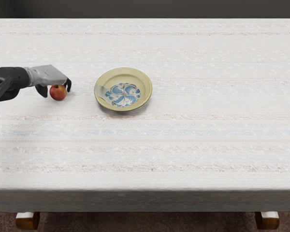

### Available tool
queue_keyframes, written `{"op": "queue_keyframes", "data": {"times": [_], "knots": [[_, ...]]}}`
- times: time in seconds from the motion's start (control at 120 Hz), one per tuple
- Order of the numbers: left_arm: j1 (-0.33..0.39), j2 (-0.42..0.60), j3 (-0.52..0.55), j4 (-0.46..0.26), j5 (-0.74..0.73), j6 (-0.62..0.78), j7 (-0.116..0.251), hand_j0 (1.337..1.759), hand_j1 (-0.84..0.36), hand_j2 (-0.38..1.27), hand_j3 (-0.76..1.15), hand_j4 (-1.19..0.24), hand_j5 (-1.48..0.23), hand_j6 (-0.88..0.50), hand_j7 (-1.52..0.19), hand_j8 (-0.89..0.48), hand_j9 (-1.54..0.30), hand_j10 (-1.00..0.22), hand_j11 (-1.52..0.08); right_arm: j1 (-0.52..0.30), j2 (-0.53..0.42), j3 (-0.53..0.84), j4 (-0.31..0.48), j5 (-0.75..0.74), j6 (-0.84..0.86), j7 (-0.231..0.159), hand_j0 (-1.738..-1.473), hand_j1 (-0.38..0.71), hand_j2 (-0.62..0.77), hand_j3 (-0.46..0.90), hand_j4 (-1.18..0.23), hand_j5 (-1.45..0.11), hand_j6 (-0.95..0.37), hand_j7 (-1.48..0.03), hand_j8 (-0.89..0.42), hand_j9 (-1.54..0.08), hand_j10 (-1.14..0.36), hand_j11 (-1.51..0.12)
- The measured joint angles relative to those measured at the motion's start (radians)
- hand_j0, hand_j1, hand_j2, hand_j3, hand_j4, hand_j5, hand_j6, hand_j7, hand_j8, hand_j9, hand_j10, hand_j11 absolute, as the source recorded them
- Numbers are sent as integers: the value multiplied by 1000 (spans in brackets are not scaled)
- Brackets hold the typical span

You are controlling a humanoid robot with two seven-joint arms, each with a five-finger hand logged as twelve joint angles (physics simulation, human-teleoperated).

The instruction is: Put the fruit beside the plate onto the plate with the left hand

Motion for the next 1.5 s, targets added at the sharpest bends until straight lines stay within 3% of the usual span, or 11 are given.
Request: {"op": "queue_keyframes", "data": {"times": [0.525, 0.983, 1.125, 1.2, 1.442, 1.5], "knots": [[8, -10, -3, 4, -6, 2, 2, 1654, -265, 52, 0, -568, -675, -450, -700, -487, -711, -546, -707, 0, 0, 0, 0, 0, 0, 0, -1658, -349, 0, 0, 0, 0, 0, 0, 0, 0, 0, 0], [10, -4, -3, 0, -8, -4, 0, 1654, -278, 240, 0, -578, -824, -456, -843, -503, -858, -638, -859, 0, 0, 0, 0, 0, 0, 0, -1658, -349, 0, 0, 0, 0, 0, 0, 0, 0, 0, 0], [20, -3, -9, 2, -12, 0, 2, 1651, -243, 127, 0, -601, -849, -471, -873, -481, -897, -665, -892, 0, 0, 0, 0, 0, 0, 0, -1658, -349, 0, 0, 0, 0, 0, 0, 0, 0, 0, 0], [23, -3, -10, 3, -13, 2, 3, 1650, -265, 218, 0, -614, -838, -467, -875, -473, -910, -679, -903, 0, 0, 0, 0, 0, 0, 0, -1658, -349, 0, 0, 0, 0, 0, 0, 0, 0, 0, 0], [27, -2, -11, 3, -13, 2, 3, 1649, -271, 177, 0, -600, -875, -433, -933, -435, -950, -717, -939, 0, 0, 0, 0, 0, 0, 0, -1658, -349, 0, 0, 0, 0, 0, 0, 0, 0, 0, 0], [30, 0, -10, 3, -12, 3, 4, 1650, -310, 285, 0, -590, -885, -411, -935, -409, -953, -726, -941, 0, 0, 0, 0, 0, 0, 0, -1658, -349, 0, 0, 0, 0, 0, 0, 0, 0, 0, 0]]}}
